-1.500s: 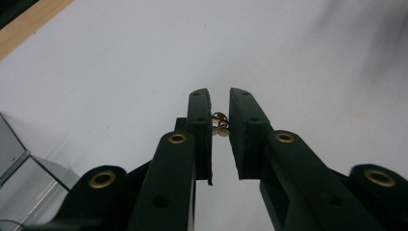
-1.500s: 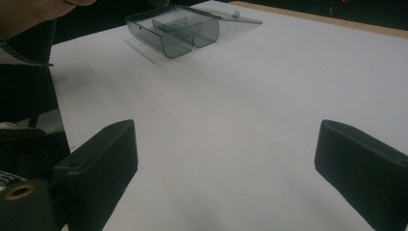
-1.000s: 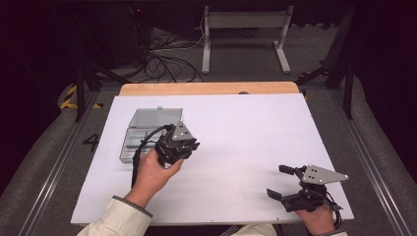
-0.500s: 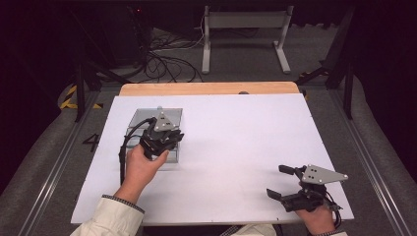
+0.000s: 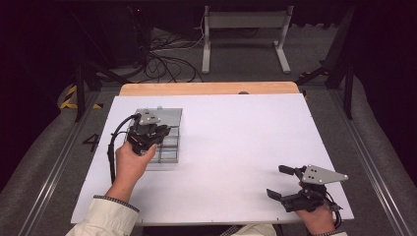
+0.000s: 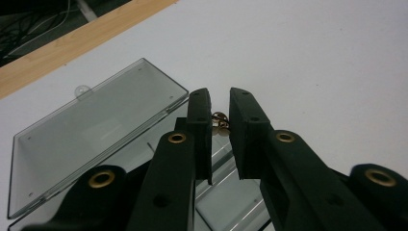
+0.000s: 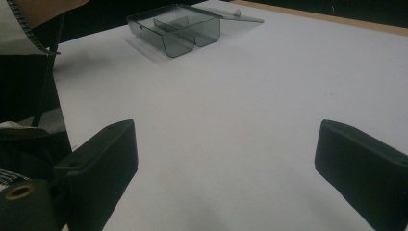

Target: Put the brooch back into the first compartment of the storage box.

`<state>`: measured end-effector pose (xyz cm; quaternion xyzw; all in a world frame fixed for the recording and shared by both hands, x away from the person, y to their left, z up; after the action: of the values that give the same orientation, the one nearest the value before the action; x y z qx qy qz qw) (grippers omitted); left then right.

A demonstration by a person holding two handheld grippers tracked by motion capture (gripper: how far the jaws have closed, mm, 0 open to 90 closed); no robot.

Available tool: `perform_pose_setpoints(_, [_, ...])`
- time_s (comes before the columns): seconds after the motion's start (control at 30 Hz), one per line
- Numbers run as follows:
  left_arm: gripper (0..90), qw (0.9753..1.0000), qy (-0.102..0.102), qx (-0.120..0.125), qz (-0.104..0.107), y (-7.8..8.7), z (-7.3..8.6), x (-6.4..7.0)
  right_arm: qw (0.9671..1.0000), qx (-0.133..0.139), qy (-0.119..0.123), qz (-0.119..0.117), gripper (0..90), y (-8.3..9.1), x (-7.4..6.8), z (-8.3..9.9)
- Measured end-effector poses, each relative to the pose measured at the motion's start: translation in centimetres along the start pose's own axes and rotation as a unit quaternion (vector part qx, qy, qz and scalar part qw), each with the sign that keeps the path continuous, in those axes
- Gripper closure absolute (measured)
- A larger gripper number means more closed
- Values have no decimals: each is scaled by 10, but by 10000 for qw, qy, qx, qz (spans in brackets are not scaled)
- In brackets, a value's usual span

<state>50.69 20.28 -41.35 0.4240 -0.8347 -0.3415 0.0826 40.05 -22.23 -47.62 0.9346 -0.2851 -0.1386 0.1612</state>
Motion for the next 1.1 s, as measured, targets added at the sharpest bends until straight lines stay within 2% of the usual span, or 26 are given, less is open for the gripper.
perform_pose_setpoints(0.13, [794, 9999, 133, 11, -97, 1, 6, -12, 10000, 1, 1, -2, 85, 0, 0, 0])
perform_pose_setpoints(0.23, [794, 9995, 194, 3, -252, 3, 11, -21, 10000, 2, 0, -16, 85, 0, -1, 0])
perform_pose_setpoints(0.5, [794, 9981, 461, -39, -411, 4, 24, -39, 10000, -4, 10, -17, 85, 0, -1, 0])
perform_pose_setpoints(0.77, [794, 9964, 657, -51, -528, 5, 34, -51, 10000, -6, 14, -17, 85, -1, -1, 0])
perform_pose_setpoints(1.1, [794, 9946, 771, -116, -684, 3, 46, -62, 10000, 5, 10, -8, 85, 0, -1, 0])
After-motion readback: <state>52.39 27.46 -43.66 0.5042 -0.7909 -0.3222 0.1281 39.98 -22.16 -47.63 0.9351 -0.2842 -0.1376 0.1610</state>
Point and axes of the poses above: each handheld gripper's, and its own axes: y roughly backward along the jaws, z roughly out of its underside, x roughly to its right, the point moved 4 cm from there along -y, roughly forward along the jaws, and after that the axes turned 5 degrees about -y, right-handed, at the moved point
